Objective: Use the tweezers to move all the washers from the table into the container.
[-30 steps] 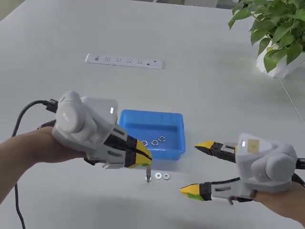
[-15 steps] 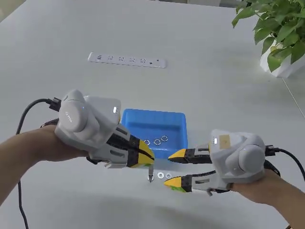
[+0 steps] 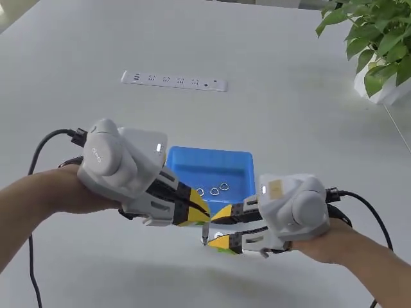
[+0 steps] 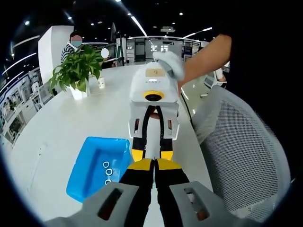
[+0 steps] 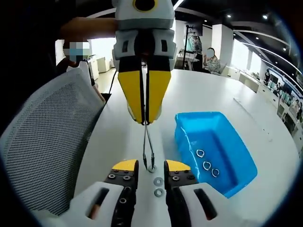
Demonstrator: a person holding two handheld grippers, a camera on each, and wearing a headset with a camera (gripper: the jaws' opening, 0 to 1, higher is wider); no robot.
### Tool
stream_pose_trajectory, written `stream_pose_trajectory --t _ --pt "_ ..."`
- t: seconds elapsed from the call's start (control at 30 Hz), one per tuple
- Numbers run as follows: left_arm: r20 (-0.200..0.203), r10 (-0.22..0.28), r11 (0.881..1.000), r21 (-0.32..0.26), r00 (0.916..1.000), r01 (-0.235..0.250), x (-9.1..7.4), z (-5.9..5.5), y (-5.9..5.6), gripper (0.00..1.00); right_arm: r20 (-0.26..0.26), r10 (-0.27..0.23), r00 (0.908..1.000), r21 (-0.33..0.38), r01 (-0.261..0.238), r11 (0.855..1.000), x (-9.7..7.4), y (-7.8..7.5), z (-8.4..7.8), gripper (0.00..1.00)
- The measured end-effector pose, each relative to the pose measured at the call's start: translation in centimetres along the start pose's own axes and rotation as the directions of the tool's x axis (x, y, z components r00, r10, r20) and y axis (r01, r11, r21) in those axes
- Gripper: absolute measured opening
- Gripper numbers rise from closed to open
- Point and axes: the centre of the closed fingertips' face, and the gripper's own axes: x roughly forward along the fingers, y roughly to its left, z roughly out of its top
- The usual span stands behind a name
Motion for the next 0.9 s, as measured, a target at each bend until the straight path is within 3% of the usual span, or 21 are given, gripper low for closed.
stream_pose_trajectory --t 0.47,0.9 --pt "-0.005 -0.02 1.0 0.014 0.9998 0.02 0.2 0.1 0.1 0.04 -0.039 0.03 0.9988 -0.041 -0.032 0.999 1.2 0.5 0.0 0.11" --pt "-0.013 -0.022 1.0 0.015 0.9997 0.022 0.2 0.0 0.2 0.04 -0.05 0.009 0.9987 -0.022 -0.01 1.0 1.1 0.4 0.1 0.09"
